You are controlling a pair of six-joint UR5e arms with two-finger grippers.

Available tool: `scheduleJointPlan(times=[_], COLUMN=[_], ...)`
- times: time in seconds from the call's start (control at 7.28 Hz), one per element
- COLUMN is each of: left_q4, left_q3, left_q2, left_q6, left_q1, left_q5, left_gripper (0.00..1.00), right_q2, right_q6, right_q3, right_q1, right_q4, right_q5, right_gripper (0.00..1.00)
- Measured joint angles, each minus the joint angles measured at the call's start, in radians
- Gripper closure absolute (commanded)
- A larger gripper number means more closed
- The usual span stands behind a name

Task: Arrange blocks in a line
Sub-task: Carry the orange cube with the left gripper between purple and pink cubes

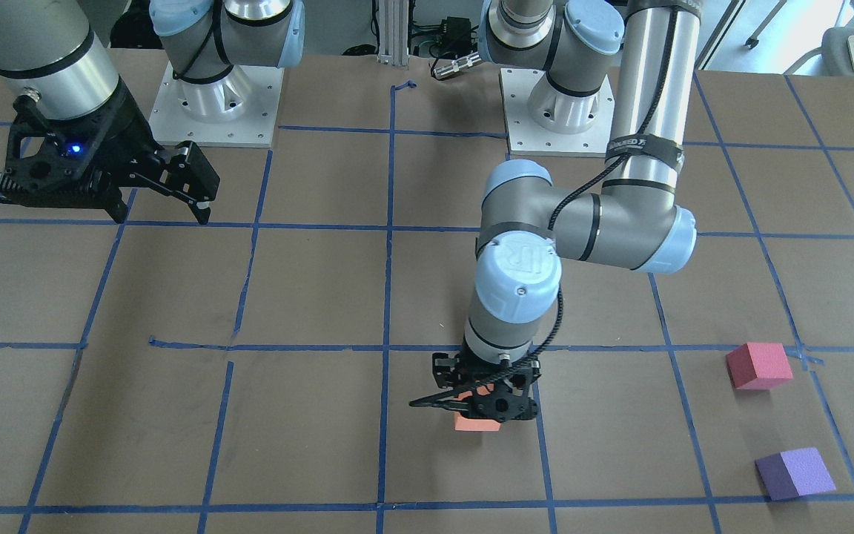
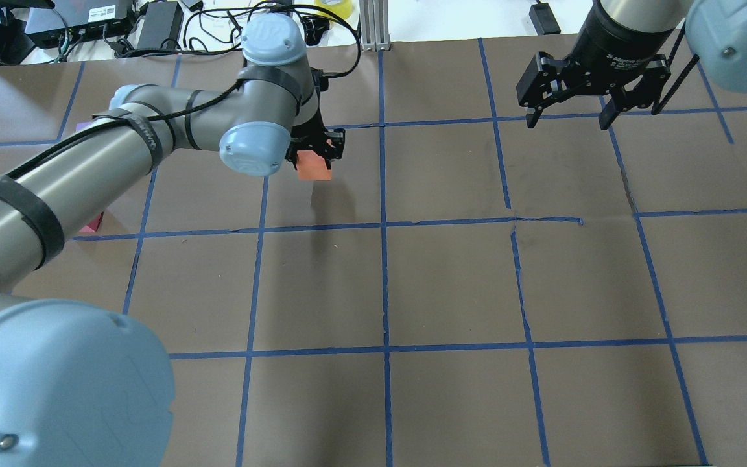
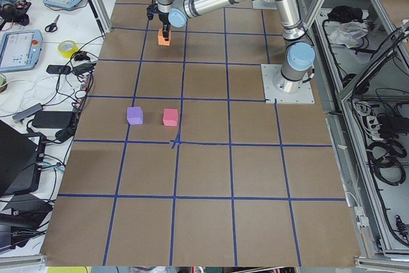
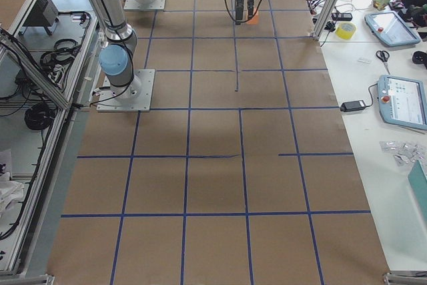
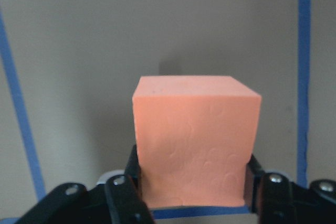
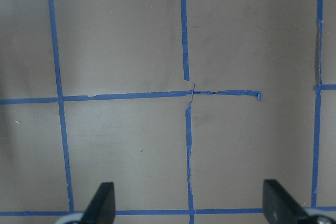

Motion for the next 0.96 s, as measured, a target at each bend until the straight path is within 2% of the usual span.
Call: scheduleJointPlan(times=[0.14, 0.27, 0.41, 0.55, 0.96], left_q4=[-0.017, -0.048, -0.078, -0.090, -0.095], left_q3=[0.000, -0.001, -0.005, -0.010, -0.020], left_q2=[0.024, 0.044, 0.059, 0.070, 0.081], left_q6=[0.013, 0.046, 0.082, 0.117, 0.295], left_q1=[0.071, 0.141, 0.203, 0.261, 0.393], left_q5=[-0.006, -0.009, 0.015, 0.055, 0.087], left_gripper=[0.72, 0.77, 0.78, 0.84, 0.86], right_q2=[-0.001, -0.001, -0.001, -0.001, 0.000], right_q6=[0.000, 0.000, 0.000, 0.000, -0.001], right_q3=[0.001, 0.002, 0.002, 0.002, 0.002], right_q1=[0.000, 0.000, 0.000, 0.000, 0.000], right_q4=[0.000, 0.000, 0.000, -0.001, -0.018], right_q5=[0.000, 0.000, 0.000, 0.000, 0.000], right_gripper=[0.00, 0.00, 0.00, 0.00, 0.00])
